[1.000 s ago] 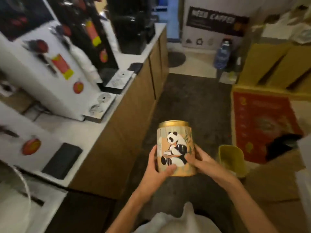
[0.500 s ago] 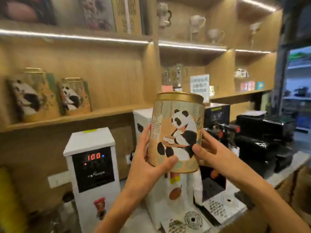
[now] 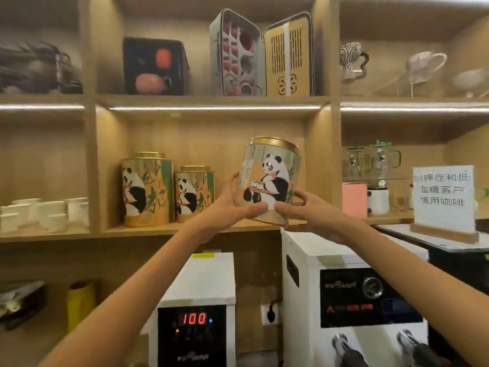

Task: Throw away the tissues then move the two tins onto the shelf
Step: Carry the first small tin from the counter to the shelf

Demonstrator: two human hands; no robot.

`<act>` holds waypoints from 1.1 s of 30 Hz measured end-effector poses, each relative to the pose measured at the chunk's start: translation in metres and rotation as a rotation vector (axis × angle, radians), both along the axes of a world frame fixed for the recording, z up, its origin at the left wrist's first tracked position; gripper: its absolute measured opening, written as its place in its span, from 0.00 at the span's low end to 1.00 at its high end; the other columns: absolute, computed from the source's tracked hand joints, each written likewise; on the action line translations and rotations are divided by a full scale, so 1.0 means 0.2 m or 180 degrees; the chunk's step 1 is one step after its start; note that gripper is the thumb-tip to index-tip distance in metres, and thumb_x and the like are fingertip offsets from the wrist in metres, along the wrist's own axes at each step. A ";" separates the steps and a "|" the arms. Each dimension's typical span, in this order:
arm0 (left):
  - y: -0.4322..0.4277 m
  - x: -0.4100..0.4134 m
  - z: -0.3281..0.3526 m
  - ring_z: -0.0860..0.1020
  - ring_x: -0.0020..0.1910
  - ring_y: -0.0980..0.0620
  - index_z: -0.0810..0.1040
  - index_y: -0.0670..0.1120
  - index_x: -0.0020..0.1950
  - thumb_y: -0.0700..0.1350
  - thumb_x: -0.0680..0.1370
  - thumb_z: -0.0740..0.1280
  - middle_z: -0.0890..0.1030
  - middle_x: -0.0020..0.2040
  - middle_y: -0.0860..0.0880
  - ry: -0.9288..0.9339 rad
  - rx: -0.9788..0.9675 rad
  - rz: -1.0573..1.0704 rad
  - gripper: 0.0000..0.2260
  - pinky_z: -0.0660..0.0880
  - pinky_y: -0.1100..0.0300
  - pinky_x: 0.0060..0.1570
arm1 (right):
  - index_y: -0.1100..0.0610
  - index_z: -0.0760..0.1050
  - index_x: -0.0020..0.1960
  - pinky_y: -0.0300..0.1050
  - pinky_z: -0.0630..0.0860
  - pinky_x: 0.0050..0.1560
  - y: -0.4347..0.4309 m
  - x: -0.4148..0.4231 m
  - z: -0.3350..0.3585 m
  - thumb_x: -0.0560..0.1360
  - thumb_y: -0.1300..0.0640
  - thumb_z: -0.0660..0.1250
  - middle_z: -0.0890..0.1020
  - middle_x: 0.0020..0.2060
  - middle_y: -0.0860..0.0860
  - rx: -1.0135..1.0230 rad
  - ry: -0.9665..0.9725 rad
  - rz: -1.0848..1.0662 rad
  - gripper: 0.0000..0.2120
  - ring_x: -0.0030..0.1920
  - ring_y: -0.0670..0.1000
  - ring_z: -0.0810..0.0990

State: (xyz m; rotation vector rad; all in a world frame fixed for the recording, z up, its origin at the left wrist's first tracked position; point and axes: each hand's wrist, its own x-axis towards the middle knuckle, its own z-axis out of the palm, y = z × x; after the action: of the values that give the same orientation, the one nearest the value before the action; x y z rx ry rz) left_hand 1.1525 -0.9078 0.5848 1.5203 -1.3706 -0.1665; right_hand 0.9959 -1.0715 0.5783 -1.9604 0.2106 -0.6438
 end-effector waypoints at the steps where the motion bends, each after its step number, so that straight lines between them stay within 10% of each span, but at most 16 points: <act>1: -0.06 0.09 0.01 0.73 0.61 0.53 0.46 0.67 0.74 0.56 0.70 0.76 0.63 0.76 0.48 0.0035 0.0099 -0.0028 0.45 0.68 0.58 0.63 | 0.48 0.64 0.73 0.51 0.78 0.60 -0.07 0.11 0.00 0.67 0.45 0.77 0.81 0.57 0.46 0.0046 0.0082 0.0030 0.39 0.58 0.49 0.80; 19: -0.91 1.13 -0.23 0.69 0.71 0.46 0.55 0.51 0.76 0.46 0.73 0.75 0.70 0.73 0.47 0.0036 0.0489 0.0925 0.38 0.65 0.46 0.71 | 0.57 0.49 0.77 0.54 0.67 0.71 -0.82 1.32 -0.15 0.64 0.59 0.81 0.69 0.71 0.58 0.0118 0.0476 -0.0473 0.53 0.70 0.58 0.69; 33: -1.16 1.29 -0.35 0.69 0.69 0.44 0.62 0.44 0.74 0.44 0.76 0.71 0.68 0.70 0.42 0.0105 0.0127 0.2081 0.30 0.68 0.48 0.70 | 0.52 0.49 0.78 0.50 0.68 0.67 -1.07 1.68 -0.30 0.63 0.48 0.81 0.66 0.74 0.55 -0.0206 0.0024 -0.0415 0.55 0.70 0.55 0.68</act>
State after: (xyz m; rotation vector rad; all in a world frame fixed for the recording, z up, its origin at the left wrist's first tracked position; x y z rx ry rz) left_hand 1.4106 -1.1396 0.5142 1.9079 -0.7889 0.1906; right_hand 1.3323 -1.2860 0.5179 -2.0233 0.3278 -0.7360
